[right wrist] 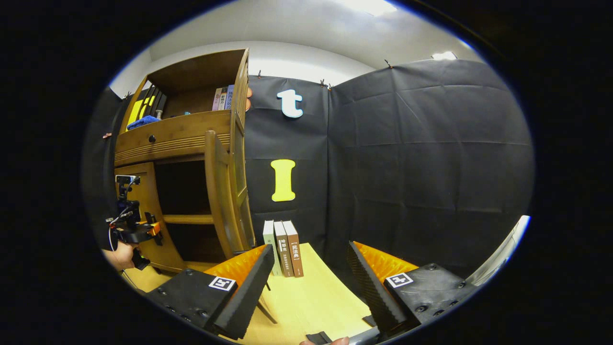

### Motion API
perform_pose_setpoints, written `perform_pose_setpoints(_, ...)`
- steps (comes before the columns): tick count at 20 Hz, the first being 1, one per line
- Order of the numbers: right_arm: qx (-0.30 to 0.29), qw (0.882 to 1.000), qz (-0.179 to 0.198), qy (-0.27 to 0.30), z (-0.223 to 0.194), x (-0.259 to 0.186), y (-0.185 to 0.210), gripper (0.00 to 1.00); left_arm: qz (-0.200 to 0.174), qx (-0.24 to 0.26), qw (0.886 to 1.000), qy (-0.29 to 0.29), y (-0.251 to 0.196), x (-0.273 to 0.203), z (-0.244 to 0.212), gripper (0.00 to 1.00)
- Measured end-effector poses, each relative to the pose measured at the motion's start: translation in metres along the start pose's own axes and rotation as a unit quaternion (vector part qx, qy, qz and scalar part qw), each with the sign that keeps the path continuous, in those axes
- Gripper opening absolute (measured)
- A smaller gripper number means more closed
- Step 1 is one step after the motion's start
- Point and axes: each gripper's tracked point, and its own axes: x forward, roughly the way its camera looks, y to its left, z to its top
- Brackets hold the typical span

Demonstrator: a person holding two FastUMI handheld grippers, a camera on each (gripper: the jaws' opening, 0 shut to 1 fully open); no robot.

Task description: Open the right door of the double-door shoe cabinet with the right hand, and open the left door with the left hand.

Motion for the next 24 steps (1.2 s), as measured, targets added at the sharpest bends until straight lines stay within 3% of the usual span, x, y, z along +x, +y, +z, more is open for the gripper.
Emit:
perform_pose_setpoints(7, 0.011, 0.999, 0.035, -0.012, 0.012, -0.029, 0.043, 0.98, -0.028, 0.004, 1.0, 0.004, 0.013, -0.053, -0.009, 0.3)
perform_pose_setpoints(14, 0.022, 0.997, 0.075, 0.006, -0.006, -0.058, 0.107, 0.98, -0.048, 0.009, 0.999, 0.0, 0.047, -0.118, -0.021, 0.29)
perform_pose_setpoints(19, 0.015, 0.995, 0.098, 0.006, -0.011, -0.069, 0.146, 1.0, -0.047, 0.017, 0.999, -0.004, 0.088, -0.161, -0.029, 0.28)
perform_pose_setpoints(24, 0.016, 0.992, 0.121, 0.015, -0.017, -0.07, 0.18, 0.98, -0.023, 0.017, 1.0, -0.006, 0.14, -0.194, -0.037, 0.24)
